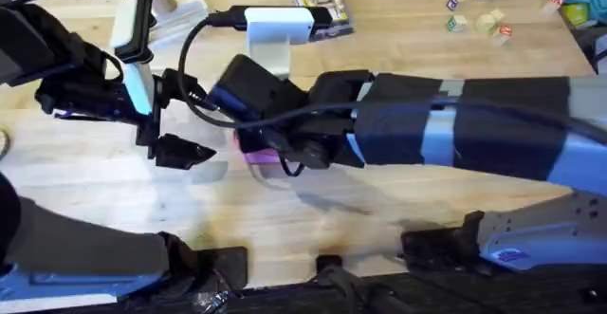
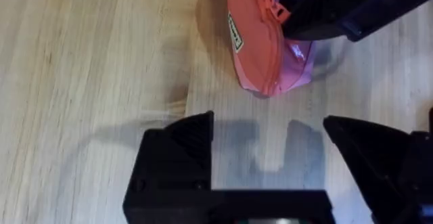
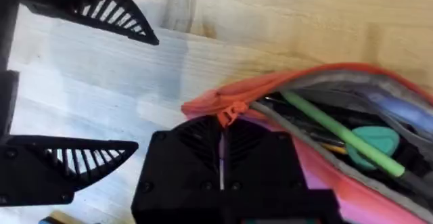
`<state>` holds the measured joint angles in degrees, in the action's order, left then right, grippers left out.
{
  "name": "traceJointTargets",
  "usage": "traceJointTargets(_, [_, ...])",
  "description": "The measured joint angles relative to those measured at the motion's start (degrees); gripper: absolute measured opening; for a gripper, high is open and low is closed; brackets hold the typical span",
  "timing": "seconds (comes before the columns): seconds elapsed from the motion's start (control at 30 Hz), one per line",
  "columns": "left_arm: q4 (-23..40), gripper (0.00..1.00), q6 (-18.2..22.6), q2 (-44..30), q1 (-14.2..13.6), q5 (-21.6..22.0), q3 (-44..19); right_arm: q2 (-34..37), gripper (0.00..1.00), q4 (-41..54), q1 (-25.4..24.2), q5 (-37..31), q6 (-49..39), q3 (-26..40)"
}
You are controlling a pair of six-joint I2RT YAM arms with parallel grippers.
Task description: Unzip the bag, pick up the pens from the table one at a time and place them inside, then zip the bag closed.
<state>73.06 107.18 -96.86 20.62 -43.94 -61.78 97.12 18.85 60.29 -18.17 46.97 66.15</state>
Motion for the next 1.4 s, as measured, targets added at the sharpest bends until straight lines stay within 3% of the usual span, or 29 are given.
traceJointTargets(0.33, [0.4,0.993,0.0,0.0,0.0,-0.6,0.0,-6.8,0.030,0.6,0.0,0.2,-2.0,-0.1])
traceJointTargets(0.6, [1.0,0.993,0.0,0.0,-0.2,-9.5,0.0,-8.2,0.030,0.0,-0.4,0.2,-2.0,-0.5])
traceJointTargets(0.8, [0.4,0.993,0.0,0.0,-3.0,-12.2,0.0,-8.2,0.030,-0.4,-2.3,0.4,-2.0,-0.5])
traceJointTargets(0.83, [0.1,0.993,0.0,0.0,-5.7,-12.4,0.0,-8.2,0.030,-0.4,-2.8,0.4,-2.0,-0.5])
traceJointTargets(0.93, [0.0,0.993,0.0,-0.8,-7.3,-12.4,-0.1,-8.2,0.030,-0.5,-2.8,0.4,-2.0,-0.5])
traceJointTargets(1.2, [-2.8,0.995,0.0,-5.2,-8.0,-12.6,-0.1,-8.2,0.030,-0.5,-2.8,0.4,-2.0,-0.5])
traceJointTargets(1.4, [-3.3,0.994,0.0,-8.0,-8.0,-15.2,-0.2,-8.2,0.030,-0.4,-2.8,0.4,-2.0,-0.5])
